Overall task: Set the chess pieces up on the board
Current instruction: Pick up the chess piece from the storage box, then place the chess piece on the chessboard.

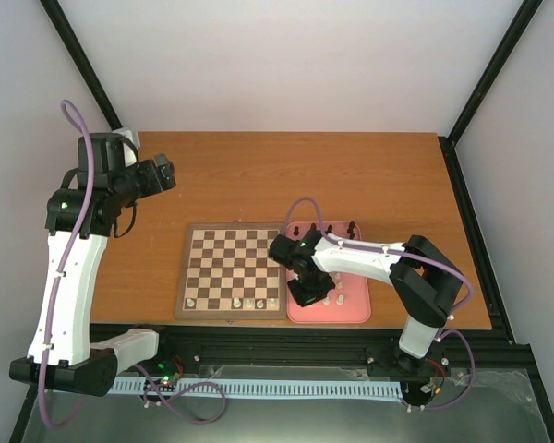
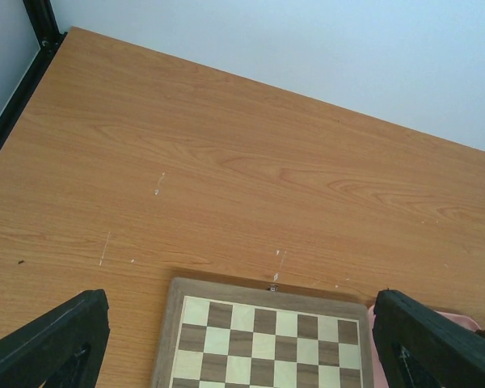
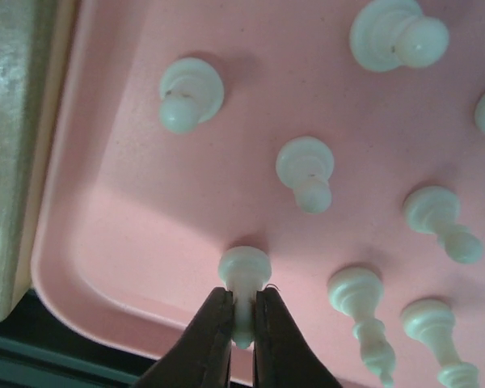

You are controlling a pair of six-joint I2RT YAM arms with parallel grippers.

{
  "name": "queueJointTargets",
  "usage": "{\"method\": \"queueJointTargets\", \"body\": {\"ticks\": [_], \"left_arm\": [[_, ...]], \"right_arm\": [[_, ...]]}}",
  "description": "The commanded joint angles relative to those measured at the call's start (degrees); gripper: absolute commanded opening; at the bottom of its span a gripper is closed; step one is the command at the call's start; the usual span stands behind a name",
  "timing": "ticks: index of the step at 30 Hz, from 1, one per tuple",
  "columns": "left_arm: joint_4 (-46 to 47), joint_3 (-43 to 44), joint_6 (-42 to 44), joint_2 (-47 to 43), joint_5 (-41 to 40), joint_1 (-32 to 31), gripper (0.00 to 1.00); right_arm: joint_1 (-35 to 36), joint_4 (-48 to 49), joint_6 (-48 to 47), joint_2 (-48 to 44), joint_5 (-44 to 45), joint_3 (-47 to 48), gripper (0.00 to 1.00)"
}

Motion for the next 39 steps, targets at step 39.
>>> {"method": "queueJointTargets", "body": {"ticks": [39], "left_arm": [[1.54, 0.31, -0.13, -3.07, 0.76, -0.41, 1.00]], "right_arm": [[16.04, -19.62, -7.73, 41.16, -11.48, 75.17, 0.04]]}}
